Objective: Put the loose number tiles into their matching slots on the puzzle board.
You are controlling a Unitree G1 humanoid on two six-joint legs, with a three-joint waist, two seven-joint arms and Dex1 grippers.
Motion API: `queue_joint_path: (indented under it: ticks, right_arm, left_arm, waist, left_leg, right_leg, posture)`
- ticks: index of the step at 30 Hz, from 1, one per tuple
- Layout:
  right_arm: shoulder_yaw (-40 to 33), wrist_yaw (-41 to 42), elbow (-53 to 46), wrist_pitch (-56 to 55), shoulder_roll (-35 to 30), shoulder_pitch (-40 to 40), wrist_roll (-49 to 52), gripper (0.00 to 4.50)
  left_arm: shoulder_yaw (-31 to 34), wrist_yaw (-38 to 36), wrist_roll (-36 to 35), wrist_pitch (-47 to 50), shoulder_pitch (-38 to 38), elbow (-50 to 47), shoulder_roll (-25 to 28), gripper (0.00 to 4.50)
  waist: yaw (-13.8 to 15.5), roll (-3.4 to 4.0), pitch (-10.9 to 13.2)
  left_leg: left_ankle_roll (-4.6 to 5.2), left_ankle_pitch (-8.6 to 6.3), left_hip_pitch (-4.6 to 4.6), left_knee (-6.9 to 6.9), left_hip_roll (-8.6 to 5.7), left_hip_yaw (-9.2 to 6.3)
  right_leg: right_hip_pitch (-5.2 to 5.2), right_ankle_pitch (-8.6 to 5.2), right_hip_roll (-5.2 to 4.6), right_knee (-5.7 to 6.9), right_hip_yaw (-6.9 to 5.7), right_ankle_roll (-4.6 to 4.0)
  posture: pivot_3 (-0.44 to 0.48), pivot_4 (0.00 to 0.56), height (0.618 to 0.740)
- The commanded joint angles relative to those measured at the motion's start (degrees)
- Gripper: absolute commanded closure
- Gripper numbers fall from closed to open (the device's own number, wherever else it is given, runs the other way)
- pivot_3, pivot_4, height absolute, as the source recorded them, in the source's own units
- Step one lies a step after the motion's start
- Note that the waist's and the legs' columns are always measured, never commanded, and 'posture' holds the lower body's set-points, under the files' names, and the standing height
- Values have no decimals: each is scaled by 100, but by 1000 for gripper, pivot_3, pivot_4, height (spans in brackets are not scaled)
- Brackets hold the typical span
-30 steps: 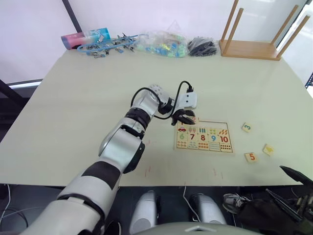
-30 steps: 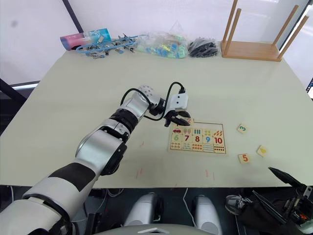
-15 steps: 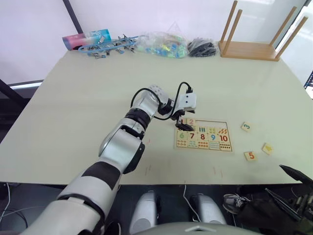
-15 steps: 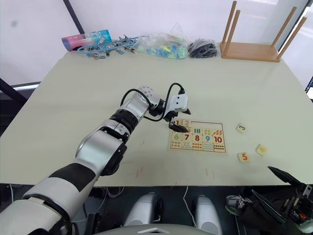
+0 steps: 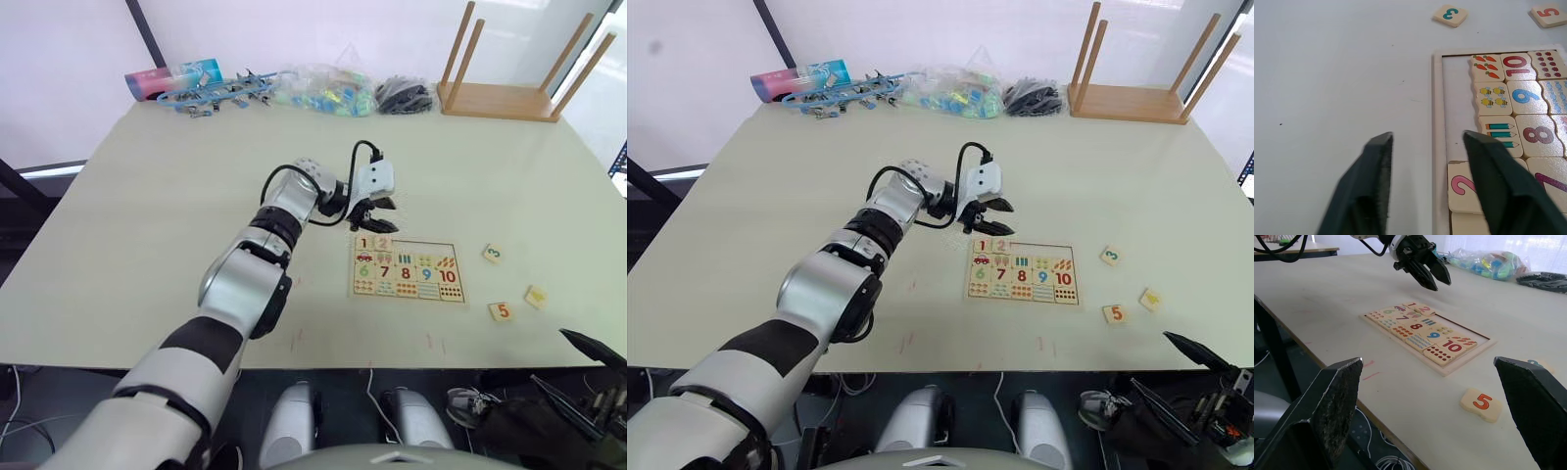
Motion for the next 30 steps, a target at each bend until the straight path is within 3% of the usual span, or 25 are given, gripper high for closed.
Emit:
queue_joint_path:
  ticks: [1,3,30]
  right_arm:
    - [-18,-46,-199,-6,-65,49,45,0]
    - [-15,-57,-210,-6,-58,55,41,0]
    - [-31,-91,-246,-23,-48,139,56,0]
  left_arm:
    - [142,110,-27,-314,-117,107,203,3859]
    - [65,56,63,-430,-46,167,284,4414]
    - [-146,109,572,-675,219,298,216,4414]
  waist:
    - [-4,0,0]
    - [-5,0,0]
    - [3,-1,0]
  left_leg:
    - [0,0,0,0,0,0]
    - [0,0,1,0,0,0]
    - [0,0,0,0,-2,0]
  right_leg:
    - [0,0,0,0,0,0]
    - [0,0,0,1,0,0]
    - [0,0,-1,2,2,0]
  posture:
    - [0,150,738]
    - [0,150,738]
    - [0,150,738]
